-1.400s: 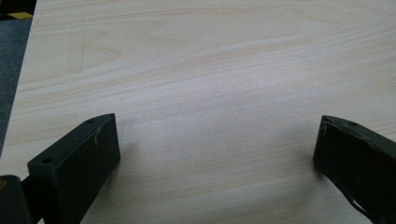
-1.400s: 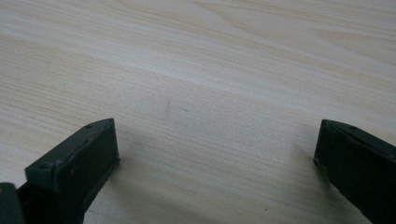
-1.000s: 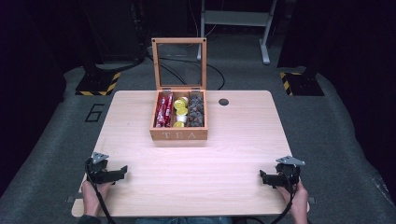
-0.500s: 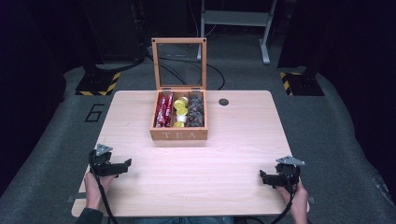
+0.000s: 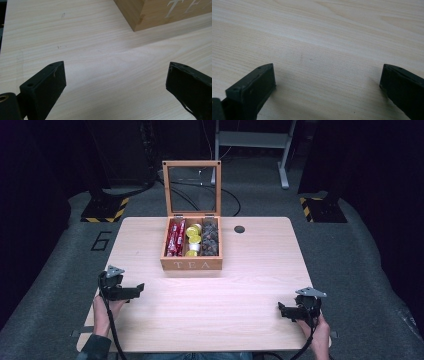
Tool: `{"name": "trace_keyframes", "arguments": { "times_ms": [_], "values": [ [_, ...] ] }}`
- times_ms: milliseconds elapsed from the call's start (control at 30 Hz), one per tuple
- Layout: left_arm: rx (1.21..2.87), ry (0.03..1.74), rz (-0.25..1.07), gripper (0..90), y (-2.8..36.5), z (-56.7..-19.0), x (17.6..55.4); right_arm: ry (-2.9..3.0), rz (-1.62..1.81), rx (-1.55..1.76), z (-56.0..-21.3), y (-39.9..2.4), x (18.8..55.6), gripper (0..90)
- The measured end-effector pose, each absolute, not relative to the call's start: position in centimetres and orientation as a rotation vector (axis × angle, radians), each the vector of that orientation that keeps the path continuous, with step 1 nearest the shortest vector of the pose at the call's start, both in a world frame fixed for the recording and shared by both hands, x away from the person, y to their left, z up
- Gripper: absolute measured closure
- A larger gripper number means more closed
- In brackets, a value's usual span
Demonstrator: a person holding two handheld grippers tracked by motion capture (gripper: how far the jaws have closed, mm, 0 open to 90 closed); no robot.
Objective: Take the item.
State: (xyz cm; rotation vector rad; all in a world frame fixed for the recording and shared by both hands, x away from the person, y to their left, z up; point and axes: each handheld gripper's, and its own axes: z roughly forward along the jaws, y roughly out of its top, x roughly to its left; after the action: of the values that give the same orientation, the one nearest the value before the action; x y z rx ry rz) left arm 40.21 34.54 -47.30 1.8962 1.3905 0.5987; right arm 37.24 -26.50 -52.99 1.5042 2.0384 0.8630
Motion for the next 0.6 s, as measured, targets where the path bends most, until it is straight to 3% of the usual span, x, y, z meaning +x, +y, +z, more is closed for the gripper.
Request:
{"name": "trace_keyframes", "arguments": {
  "times_ms": [600],
  "values": [
    [1.92,1.333,0.584,4.2,32.4,-45.2,42.8,2.039,0.863,1.504,-53.0,-26.5,37.2,0.0]
  ]
}}
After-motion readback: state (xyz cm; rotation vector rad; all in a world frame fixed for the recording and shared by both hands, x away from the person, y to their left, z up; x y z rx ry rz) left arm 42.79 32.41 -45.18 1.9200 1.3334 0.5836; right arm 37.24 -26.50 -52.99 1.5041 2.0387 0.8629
